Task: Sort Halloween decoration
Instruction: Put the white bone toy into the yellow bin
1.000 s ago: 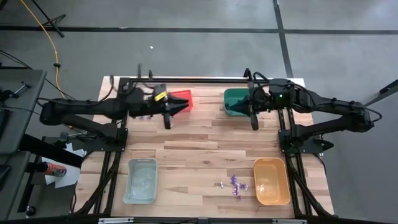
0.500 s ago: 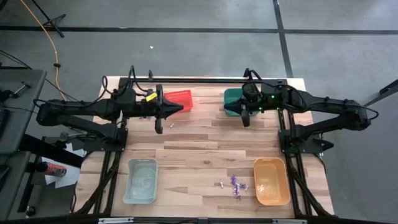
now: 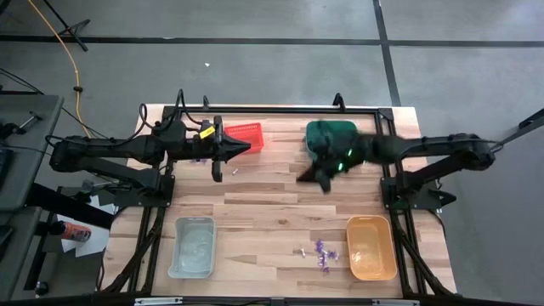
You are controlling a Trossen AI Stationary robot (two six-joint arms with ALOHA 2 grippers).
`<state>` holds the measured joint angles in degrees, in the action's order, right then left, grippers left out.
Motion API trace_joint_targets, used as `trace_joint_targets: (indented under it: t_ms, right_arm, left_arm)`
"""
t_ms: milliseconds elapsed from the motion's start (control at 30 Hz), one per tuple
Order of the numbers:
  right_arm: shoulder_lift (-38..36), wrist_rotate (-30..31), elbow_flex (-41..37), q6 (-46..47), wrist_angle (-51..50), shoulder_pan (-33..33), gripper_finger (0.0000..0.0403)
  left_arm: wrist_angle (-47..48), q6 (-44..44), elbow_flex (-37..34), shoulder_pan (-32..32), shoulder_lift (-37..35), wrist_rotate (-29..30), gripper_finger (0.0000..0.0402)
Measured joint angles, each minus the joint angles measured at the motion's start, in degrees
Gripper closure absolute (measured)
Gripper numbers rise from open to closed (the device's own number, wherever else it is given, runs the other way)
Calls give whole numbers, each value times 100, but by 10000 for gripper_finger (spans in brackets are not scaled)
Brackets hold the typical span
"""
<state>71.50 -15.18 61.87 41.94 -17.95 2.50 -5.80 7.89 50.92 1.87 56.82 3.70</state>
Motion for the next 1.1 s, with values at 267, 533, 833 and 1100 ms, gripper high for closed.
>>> trace_joint_targets:
  t_ms: [267, 533, 833, 1100]
  right_arm:
    - [1184, -830, 230, 917, -219, 1833, 267]
    - [2781, 9, 2055, 561, -3099, 2480, 264]
    - [4117, 552, 2792, 2657, -3720, 2511, 265]
    - [4723, 383, 2845, 3745, -3455, 2477, 265]
  left_arm:
    - [50, 93, 0, 0, 0, 9, 396]
    - [191, 90, 0, 2, 0, 63, 396]
    - [493, 93, 2, 2, 0, 63, 396]
    - [600, 92, 2, 3, 0, 61, 396]
